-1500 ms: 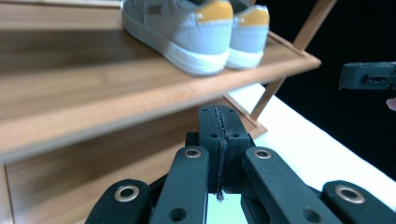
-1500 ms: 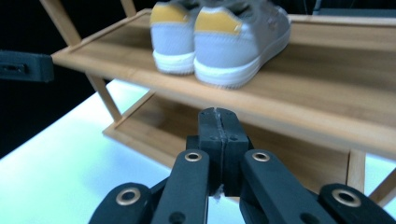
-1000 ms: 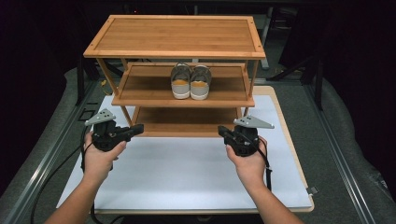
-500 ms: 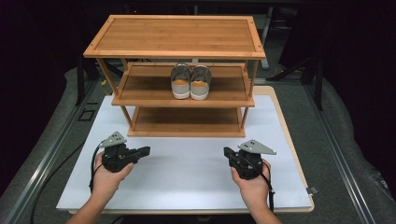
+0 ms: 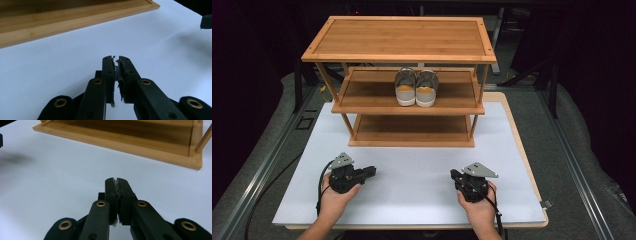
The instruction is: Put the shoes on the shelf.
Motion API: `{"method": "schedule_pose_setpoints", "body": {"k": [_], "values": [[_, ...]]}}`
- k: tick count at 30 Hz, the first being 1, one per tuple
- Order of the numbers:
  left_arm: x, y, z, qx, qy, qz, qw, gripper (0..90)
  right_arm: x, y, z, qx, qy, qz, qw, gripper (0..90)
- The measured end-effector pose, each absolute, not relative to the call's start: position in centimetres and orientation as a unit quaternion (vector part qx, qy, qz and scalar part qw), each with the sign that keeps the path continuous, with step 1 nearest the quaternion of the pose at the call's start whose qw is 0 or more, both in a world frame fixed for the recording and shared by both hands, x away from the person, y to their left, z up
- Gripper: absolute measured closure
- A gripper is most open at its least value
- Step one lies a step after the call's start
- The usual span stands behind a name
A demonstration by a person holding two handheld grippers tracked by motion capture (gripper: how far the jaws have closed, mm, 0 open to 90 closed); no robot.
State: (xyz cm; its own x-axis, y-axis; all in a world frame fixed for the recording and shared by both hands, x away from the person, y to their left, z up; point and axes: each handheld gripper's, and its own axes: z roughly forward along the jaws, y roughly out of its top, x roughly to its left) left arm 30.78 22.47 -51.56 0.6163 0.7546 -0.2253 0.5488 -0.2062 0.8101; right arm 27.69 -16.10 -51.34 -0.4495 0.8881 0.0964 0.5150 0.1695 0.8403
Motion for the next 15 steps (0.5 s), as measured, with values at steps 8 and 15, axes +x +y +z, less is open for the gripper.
{"method": "schedule_pose_setpoints", "body": {"k": [8,15], "values": [[30.7,21.7,-52.7,0.783,0.412,0.106,0.454,79.8,27.8,-16.1,-52.2,0.478,0.736,0.431,0.21,84.0],[30.8,21.4,-53.3,0.788,0.411,0.097,0.449,74.3,27.9,-16.0,-52.7,0.475,0.742,0.43,0.198,77.6]]}}
